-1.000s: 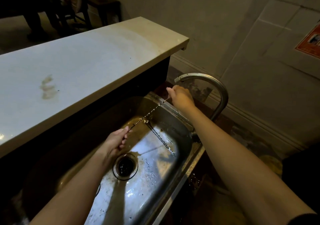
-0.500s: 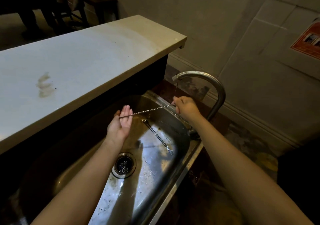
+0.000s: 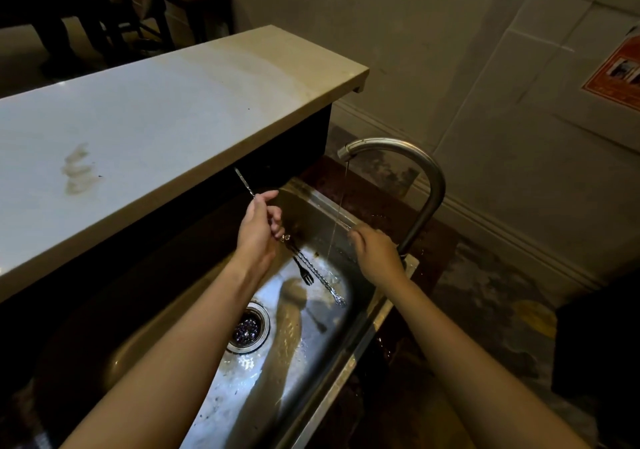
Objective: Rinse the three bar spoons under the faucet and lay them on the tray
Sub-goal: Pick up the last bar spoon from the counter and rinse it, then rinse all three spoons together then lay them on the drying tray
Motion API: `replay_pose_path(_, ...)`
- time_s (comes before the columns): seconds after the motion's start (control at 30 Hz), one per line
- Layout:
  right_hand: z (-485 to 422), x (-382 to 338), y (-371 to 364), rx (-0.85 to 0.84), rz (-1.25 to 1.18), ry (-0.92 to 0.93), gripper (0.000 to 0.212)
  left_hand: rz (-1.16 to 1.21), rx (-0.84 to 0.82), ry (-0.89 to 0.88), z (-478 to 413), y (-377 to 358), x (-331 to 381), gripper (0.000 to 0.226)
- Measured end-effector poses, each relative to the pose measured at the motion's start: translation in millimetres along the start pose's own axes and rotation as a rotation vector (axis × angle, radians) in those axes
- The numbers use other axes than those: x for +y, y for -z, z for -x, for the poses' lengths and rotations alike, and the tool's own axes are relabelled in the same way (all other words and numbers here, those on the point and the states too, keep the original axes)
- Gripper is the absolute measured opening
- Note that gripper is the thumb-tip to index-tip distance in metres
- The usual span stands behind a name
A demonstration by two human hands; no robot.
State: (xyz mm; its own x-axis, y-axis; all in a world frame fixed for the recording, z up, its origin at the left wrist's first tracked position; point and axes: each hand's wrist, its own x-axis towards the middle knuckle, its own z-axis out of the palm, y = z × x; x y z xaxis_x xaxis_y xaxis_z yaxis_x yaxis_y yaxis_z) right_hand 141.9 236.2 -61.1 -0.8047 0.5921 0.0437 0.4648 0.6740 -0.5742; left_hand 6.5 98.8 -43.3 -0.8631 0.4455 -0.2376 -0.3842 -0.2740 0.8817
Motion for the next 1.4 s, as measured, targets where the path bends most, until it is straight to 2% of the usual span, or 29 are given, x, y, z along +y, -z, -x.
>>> replay_pose_path(0.1, 2.4, 0.2, -12.2, -0.102, -0.02, -0.022, 0.029, -0.115, -0.044, -0.022, 3.1, 3.6, -7.4, 0.027)
replay_pose_path(0.2, -4.9, 4.2, -34.0, -0.273, 0.054, -0.07, 0.027, -0.181, -0.062, 0.003, 5.7, 8.8, -16.0, 0.024)
replay_pose_path(0.33, -20.8, 17.0, -68.7, -0.467, 0.166, -0.178, 0.024, -0.161, -0.071, 0.074, 5.7, 21.8, -29.7, 0.026)
replay_pose_path(0.43, -35.0, 34.6, -99.2, -0.566, 0.231, -0.301, 0.034, -0.106, -0.047, 0.119, 4.7, 32.9, -39.7, 0.027)
replay_pose_path(0.53, -46.6, 49.7, -129.6, -0.653, 0.354, -0.321, 0.038, -0.058, 0.004, 0.155, 0.9, 43.0, -52.5, 0.025)
replay_pose_path(0.73, -56.8, 65.1, -170.4, -0.598, 0.457, -0.333, 0.039, 0.02, 0.048, 0.23, -2.1, 52.7, -75.2, 0.023)
replay_pose_path(0.93, -62.3, 67.2, -191.8, -0.593, 0.568, -0.216, 0.033, 0.012, 0.088, 0.261, -9.0, 57.1, -89.6, 0.025)
replay_pose_path(1.07, -66.6, 67.6, -189.3, -0.677, 0.483, -0.224, 0.033, -0.005, 0.128, 0.272, -11.8, 57.2, -92.8, 0.025)
replay_pose_path(1.23, -64.8, 49.3, -166.0, -0.714, 0.153, -0.23, 0.029, -0.046, 0.17, 0.286, -15.5, 51.3, -91.8, 0.022)
replay_pose_path(1.33, -49.0, 31.5, -137.9, -0.672, -0.029, -0.216, 0.007, -0.015, 0.167, 0.291, -17.0, 45.3, -89.3, 0.023)
replay_pose_path(1.4, -36.1, 21.2, -117.0, -0.601, -0.099, -0.183, 0.017, -0.002, 0.163, 0.284, -18.5, 38.8, -86.7, 0.025)
